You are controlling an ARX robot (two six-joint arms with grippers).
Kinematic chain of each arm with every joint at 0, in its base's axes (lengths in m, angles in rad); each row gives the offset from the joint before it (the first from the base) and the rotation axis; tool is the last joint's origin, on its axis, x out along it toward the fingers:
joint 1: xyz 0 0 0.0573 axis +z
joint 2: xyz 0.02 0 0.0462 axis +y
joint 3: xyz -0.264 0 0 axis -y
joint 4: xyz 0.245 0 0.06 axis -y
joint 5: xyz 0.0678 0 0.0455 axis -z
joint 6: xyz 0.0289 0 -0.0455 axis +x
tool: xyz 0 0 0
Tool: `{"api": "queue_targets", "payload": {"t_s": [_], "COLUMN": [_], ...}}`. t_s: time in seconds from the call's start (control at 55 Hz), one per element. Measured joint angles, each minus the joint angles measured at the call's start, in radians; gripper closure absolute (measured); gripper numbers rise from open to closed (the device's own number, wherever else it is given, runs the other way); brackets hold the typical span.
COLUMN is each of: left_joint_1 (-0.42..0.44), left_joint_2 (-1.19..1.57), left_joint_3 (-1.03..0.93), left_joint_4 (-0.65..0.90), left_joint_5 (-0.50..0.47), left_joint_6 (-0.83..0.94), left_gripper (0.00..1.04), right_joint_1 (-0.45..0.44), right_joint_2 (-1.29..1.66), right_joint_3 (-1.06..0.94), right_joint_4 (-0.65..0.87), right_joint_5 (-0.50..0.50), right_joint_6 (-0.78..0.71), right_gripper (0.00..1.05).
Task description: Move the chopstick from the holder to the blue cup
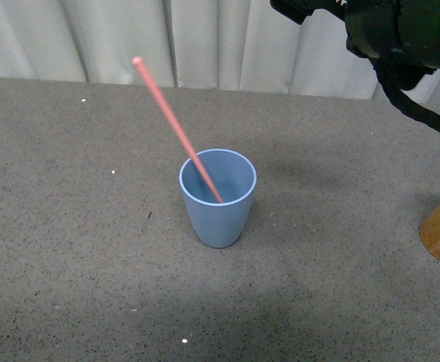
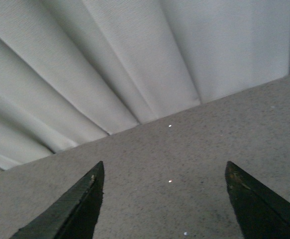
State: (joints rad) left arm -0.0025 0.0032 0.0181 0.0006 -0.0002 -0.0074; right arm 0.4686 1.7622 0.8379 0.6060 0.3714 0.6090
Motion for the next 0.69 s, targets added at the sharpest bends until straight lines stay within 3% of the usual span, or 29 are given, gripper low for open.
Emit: {"api": "queue_targets", "payload": {"t_s": [0.091,0.2,0.327,0.455,0.527,0.636,0.691], "left_joint_1": [0.000,0.000,0.000,0.000,0.000,0.000,0.000], "left_joint_2": [0.000,0.000,0.000,0.000,0.000,0.000,0.000], "left_joint_3": [0.000,0.000,0.000,0.000,0.000,0.000,0.000], "left_joint_4": [0.000,0.000,0.000,0.000,0.000,0.000,0.000], "left_joint_5": [0.000,0.000,0.000,0.000,0.000,0.000,-0.001], "left_joint_6": [0.000,0.000,0.000,0.000,0.000,0.000,0.000], "left_gripper": [0.07,0.07,0.07,0.07,0.07,0.07,0.07], "right_joint_1": [-0.010,-0.063,-0.175,-0.369,-0.453,-0.464,-0.465], "right_joint_2": [-0.021,-0.092,-0.349,-0.795,-1.183,-1.600,-1.704], "right_joint_3": [-0.028,-0.201,-0.443,-0.746,-0.834,-0.834,-0.834], "right_joint_4": [0.018,0.338,0.398,0.175,-0.188,-0.520,-0.586], "right_joint_5": [0.053,0.002,-0.096,-0.302,-0.352,-0.373,-0.373], "right_joint_6": [-0.025,-0.294,-0.512,-0.586,-0.594,-0.603,-0.604], "right_gripper": [0.17,0.34,0.58,0.88,1.04,1.04,1.04]}}
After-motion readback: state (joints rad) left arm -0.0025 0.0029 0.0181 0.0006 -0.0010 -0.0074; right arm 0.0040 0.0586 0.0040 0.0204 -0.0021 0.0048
